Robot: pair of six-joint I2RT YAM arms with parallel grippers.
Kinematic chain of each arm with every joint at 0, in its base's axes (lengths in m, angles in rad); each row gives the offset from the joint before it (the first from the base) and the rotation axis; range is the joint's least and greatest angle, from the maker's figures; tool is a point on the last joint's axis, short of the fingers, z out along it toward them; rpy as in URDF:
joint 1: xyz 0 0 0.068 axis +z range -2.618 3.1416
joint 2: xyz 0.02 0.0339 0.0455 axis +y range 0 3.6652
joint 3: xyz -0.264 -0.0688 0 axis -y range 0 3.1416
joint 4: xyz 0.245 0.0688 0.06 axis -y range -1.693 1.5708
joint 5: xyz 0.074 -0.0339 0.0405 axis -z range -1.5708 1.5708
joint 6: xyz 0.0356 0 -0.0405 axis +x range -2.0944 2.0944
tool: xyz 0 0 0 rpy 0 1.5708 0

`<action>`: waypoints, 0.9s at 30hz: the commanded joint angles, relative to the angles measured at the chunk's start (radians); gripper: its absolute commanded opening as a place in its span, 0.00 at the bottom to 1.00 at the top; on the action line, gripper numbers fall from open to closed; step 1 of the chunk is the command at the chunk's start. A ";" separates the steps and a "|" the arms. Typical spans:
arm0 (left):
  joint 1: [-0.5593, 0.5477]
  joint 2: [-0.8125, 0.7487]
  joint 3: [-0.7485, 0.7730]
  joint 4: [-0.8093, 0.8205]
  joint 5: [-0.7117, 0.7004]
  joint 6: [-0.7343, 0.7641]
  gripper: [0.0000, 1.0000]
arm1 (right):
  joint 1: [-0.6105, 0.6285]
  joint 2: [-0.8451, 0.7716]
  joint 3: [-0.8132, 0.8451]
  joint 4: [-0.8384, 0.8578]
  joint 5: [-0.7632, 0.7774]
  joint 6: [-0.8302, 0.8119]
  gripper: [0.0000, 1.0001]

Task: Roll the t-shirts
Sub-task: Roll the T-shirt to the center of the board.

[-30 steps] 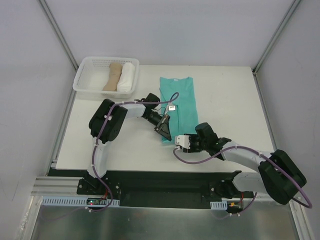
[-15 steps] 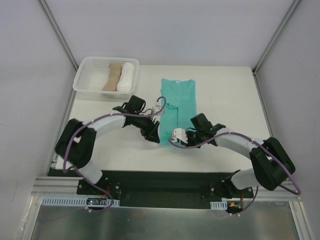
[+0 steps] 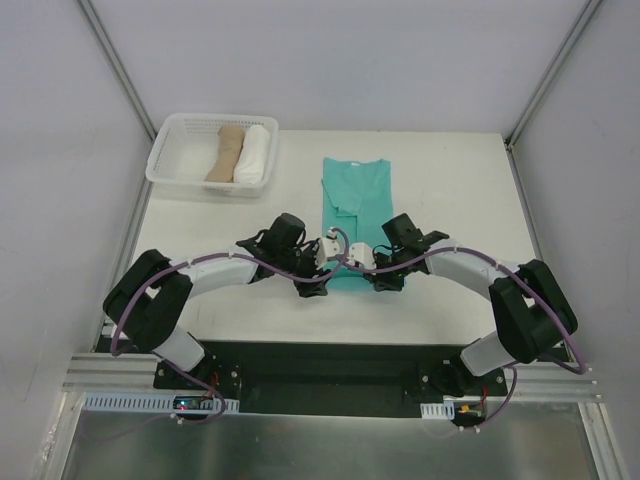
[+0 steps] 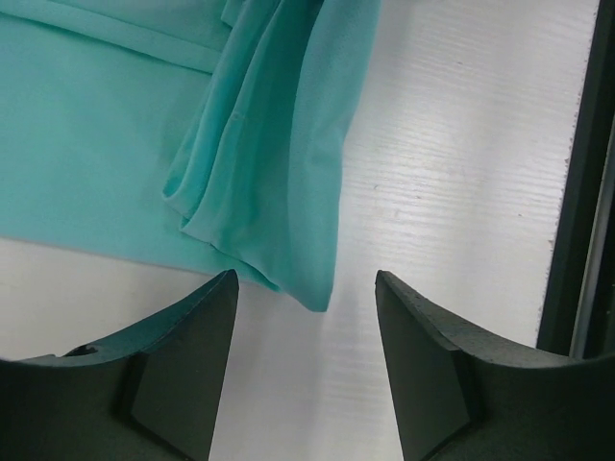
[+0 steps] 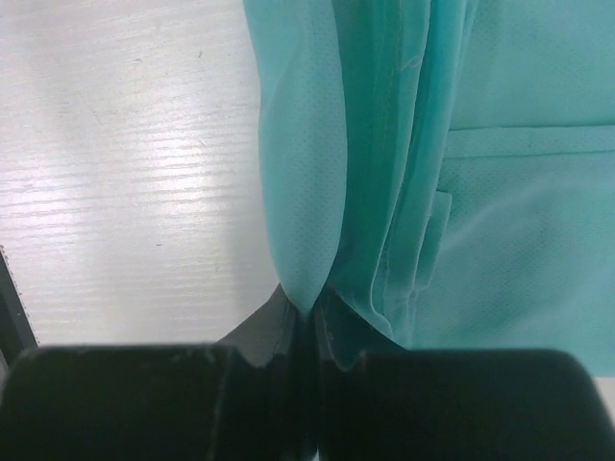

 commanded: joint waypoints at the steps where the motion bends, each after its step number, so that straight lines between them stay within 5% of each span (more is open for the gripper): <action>1: -0.028 0.031 0.026 0.085 0.024 0.099 0.59 | -0.014 0.003 0.019 -0.040 -0.048 0.024 0.07; 12: -0.079 0.172 0.060 0.154 0.058 0.110 0.52 | -0.034 0.014 0.027 -0.029 -0.072 0.095 0.07; 18: -0.049 0.224 0.164 -0.126 0.191 0.088 0.13 | -0.051 0.020 0.042 -0.081 -0.098 0.121 0.07; 23: 0.018 0.221 0.282 -0.439 0.369 0.006 0.00 | -0.089 -0.003 0.079 -0.220 -0.164 0.103 0.08; 27: 0.071 0.212 0.316 -0.520 0.426 -0.057 0.00 | -0.138 0.038 0.162 -0.398 -0.295 0.060 0.09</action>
